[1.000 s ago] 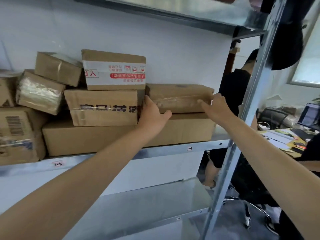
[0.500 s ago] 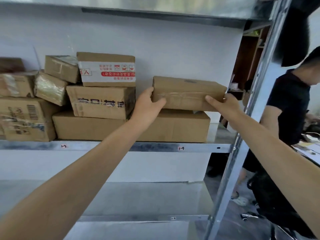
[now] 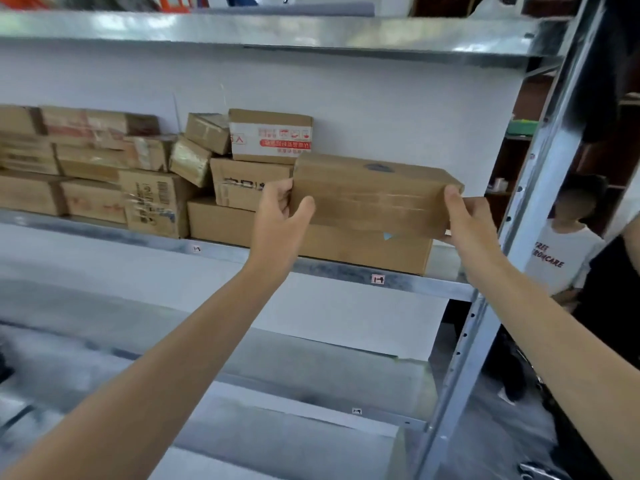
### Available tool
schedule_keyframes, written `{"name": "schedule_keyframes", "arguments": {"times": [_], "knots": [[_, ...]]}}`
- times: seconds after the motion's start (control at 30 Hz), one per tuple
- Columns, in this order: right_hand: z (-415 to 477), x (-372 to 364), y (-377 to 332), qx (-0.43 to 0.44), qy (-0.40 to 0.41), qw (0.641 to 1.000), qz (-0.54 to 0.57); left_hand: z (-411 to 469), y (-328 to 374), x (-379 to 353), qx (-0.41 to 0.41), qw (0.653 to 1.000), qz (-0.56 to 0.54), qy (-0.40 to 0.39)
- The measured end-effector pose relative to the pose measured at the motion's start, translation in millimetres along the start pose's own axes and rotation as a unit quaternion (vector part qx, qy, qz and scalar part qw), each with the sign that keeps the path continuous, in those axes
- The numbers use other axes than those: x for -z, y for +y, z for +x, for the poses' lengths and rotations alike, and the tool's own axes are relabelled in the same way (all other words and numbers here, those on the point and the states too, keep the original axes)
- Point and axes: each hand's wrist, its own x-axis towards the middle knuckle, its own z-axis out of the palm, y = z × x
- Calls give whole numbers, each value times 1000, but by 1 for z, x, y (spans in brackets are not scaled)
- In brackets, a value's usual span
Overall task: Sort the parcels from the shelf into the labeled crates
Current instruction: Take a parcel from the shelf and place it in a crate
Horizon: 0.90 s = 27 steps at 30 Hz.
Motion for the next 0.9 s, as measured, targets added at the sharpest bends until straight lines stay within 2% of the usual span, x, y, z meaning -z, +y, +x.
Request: {"name": "schedule_keyframes", "arguments": {"times": [0.23, 0.37, 0.47, 0.6, 0.9], "knots": [[-72, -71, -22, -22, -59, 997, 43, -37, 4, 102, 35, 993, 35, 103], [-129, -133, -32, -44, -147, 986, 60, -73, -1, 185, 90, 979, 43, 176], [-180, -186, -39, -30, -212, 976, 42, -104, -5, 258, 137, 960, 64, 234], [-245, -250, -48, 7, -305, 952, 8, -153, -8, 345, 182, 938, 81, 284], [-389, -356, -71, 61, -482, 874, 5, -255, 14, 493, 185, 899, 139, 373]]}}
